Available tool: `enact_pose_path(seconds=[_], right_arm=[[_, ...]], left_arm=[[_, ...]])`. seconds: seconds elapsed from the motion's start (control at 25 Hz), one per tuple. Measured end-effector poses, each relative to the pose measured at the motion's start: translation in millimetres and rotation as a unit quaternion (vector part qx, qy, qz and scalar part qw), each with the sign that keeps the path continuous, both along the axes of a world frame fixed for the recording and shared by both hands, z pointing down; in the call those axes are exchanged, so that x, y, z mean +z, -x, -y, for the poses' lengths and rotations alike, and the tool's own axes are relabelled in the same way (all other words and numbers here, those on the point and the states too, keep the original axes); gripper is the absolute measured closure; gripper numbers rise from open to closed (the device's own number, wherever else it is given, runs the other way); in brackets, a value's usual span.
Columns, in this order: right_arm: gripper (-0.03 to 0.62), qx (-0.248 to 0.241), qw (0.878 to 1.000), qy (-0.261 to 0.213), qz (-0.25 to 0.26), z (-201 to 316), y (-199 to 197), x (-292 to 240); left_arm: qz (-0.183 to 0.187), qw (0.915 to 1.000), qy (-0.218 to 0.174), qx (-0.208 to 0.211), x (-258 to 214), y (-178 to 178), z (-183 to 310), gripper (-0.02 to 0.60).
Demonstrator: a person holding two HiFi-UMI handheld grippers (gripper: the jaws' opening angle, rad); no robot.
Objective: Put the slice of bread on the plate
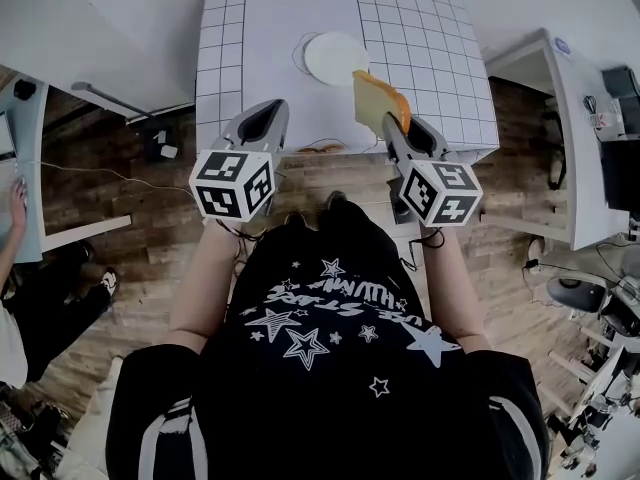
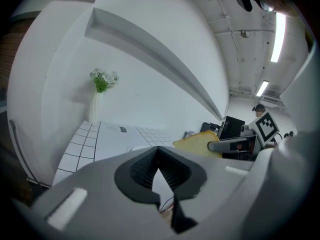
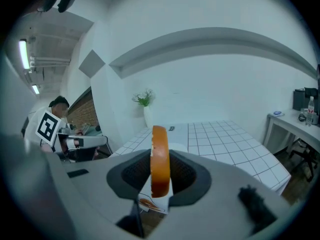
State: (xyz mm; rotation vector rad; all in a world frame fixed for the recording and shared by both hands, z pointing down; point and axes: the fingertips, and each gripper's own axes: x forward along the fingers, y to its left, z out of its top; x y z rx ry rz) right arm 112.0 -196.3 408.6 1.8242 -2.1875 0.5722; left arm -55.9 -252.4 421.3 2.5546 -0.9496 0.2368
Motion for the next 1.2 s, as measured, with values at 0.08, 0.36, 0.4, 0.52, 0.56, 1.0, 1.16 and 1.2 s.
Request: enact_pose_path(seconds=[0.08, 0.36, 0.4, 0.52, 0.56, 1.0, 1.16, 1.2], right_arm=[[0.496, -0.002, 1.000, 0.002, 0.001, 5.1, 0.1, 3.2], [0.496, -0.025, 1.000, 0.001, -0.003, 41.7, -5.5, 5.6], [0.496, -0.031, 0.999, 0.000, -0.009, 48.2, -7.0, 5.2], [0.496, -0.052, 0.998, -0.003, -0.033, 69.2, -10.7, 6.2], [0.496, -0.059, 0.998, -0.002, -0.039, 76.1, -11.4, 7.4], [0.496, -0.124, 0.989, -0.005, -0.085, 146.5, -26.2, 17.2], [0.496, -0.154, 0.976, -0.024, -0.150, 166.0, -24.7, 20.4], [0.496, -0.162, 0.971, -0.029, -0.171, 169.9, -23.9, 21.6]], left_arm=[[0.002, 1.0000, 0.001, 0.000, 2.2, -1.2, 2.7, 0.572], [0.012, 0.9998, 0.005, -0.014, 3.3, -6.3, 22.6, 0.572], [0.011, 0.9998, 0.005, -0.017, 2.2, -7.5, 27.2, 0.572], [0.010, 0.9996, 0.004, -0.026, 1.6, -12.9, 43.1, 0.572], [0.011, 0.9995, 0.005, -0.030, 2.3, -14.9, 48.4, 0.572], [0.027, 0.9976, 0.008, -0.063, 2.1, -38.9, 98.0, 0.572], [0.030, 0.9965, 0.007, -0.078, 0.3, -42.1, 111.9, 0.572], [0.031, 0.9962, 0.007, -0.081, 0.3, -43.1, 114.6, 0.572]])
